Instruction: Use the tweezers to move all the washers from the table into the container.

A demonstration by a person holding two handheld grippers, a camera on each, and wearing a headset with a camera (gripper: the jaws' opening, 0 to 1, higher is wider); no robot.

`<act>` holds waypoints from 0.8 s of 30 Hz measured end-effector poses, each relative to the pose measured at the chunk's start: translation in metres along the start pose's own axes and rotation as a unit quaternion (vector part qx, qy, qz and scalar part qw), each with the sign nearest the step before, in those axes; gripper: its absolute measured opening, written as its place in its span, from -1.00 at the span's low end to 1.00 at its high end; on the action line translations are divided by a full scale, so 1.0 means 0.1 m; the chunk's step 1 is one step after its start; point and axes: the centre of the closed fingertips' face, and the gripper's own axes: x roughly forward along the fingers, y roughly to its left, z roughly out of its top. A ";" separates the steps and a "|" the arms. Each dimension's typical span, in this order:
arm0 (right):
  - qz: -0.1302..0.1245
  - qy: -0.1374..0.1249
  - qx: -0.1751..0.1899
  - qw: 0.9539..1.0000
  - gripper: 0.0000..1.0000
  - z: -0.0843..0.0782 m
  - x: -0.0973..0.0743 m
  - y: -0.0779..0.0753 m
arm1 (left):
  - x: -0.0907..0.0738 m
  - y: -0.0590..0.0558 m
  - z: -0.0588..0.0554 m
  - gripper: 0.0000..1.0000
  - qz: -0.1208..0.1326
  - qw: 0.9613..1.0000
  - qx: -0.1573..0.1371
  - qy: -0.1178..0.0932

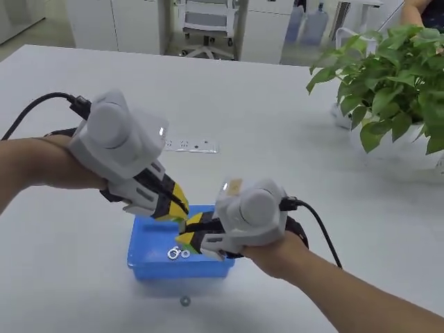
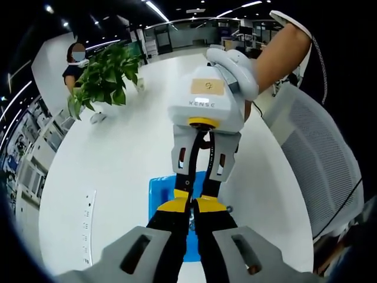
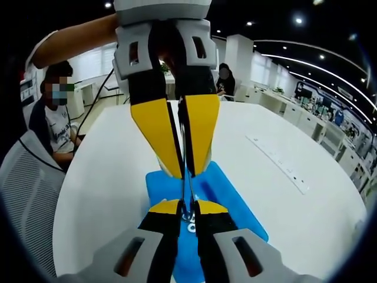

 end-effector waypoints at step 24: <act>-0.002 0.006 -0.012 1.000 -0.79 -0.04 -0.22 0.39 | 0.00 -0.43 0.14 -0.87 -0.009 1.000 0.012 0.001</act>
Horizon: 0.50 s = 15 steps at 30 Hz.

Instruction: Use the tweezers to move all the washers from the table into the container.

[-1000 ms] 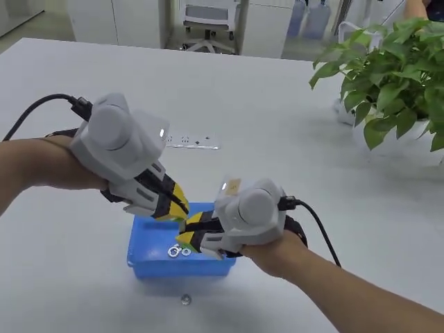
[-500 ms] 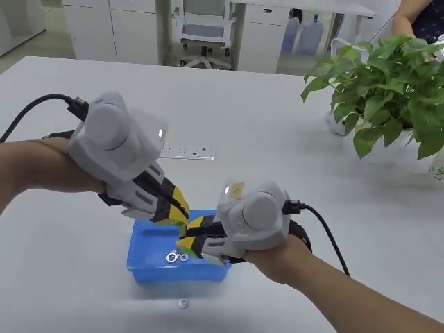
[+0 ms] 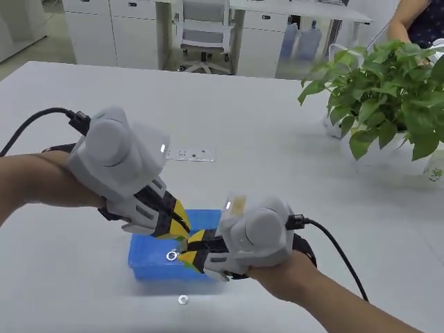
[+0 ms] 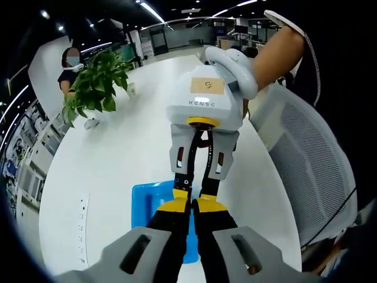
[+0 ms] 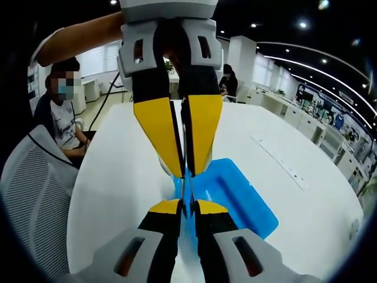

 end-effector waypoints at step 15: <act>0.003 0.011 0.001 1.000 -0.79 -0.19 0.04 0.17 | 0.16 -0.19 -0.10 -0.87 -0.018 1.000 0.009 0.004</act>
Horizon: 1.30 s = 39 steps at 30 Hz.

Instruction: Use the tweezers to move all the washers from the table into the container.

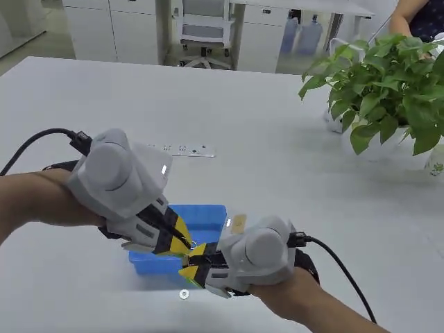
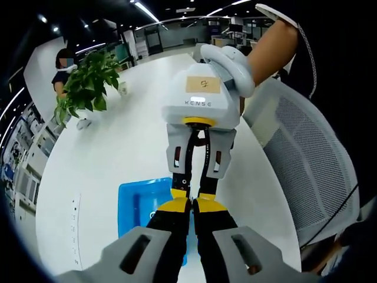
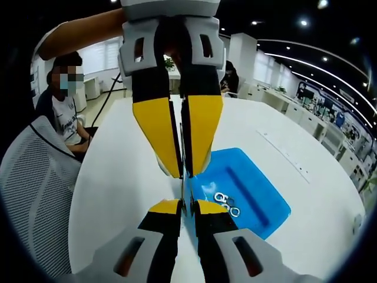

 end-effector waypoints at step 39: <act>0.015 0.011 0.004 1.000 -0.77 -0.25 0.21 0.18 | 0.19 -0.15 -0.24 -0.87 -0.030 0.999 -0.021 0.013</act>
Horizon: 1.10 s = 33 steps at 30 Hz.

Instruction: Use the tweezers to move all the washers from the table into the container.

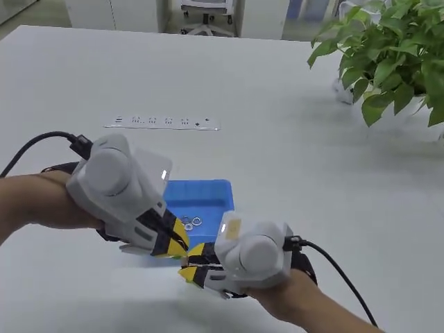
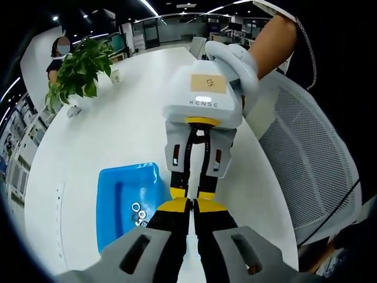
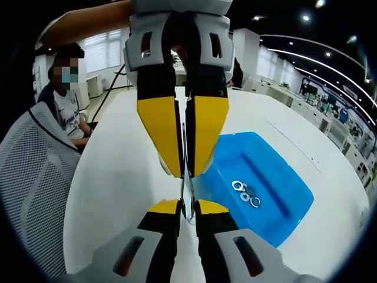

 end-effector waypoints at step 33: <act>-0.008 0.005 0.014 1.000 -0.75 -0.04 0.01 -0.05 | 0.03 0.09 0.00 -0.87 -0.009 1.000 -0.010 -0.006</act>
